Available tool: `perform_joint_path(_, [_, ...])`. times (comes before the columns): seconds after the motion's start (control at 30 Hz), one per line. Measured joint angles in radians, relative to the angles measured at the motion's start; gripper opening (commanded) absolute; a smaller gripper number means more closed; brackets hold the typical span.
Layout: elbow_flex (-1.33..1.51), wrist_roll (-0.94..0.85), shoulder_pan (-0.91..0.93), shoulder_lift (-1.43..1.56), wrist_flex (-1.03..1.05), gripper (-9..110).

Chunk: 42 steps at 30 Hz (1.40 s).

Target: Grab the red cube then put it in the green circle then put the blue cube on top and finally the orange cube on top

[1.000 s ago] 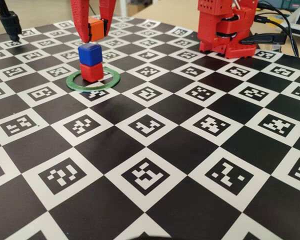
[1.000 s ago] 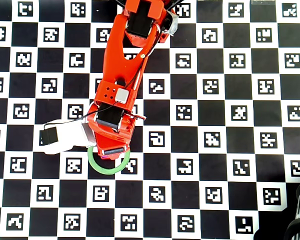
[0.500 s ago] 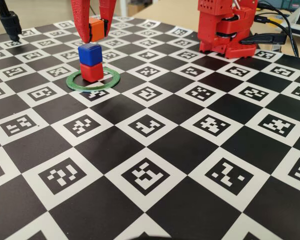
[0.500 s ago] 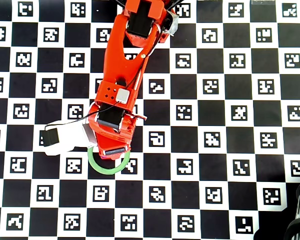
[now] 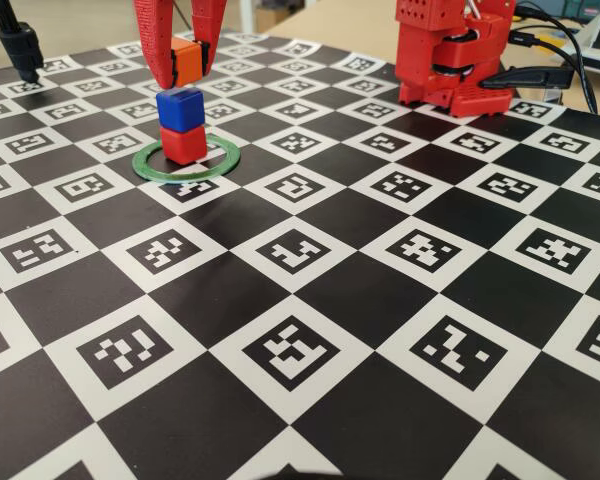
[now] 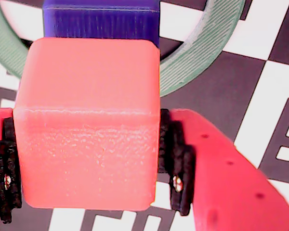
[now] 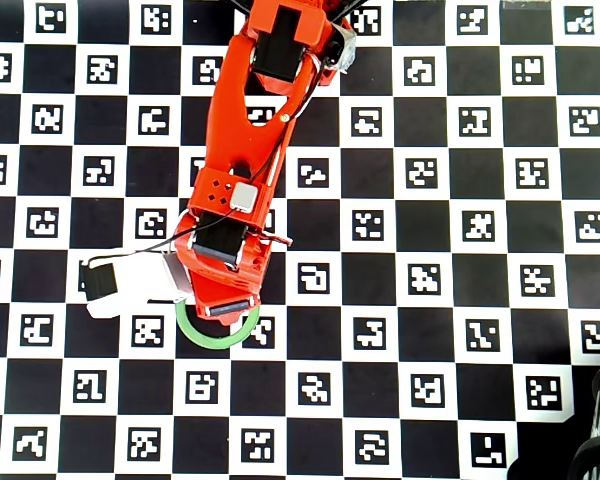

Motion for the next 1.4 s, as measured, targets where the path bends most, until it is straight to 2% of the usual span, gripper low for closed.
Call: perform_joint_path(1.4, [-0.031,-0.018,0.018,-0.037,0.000,9])
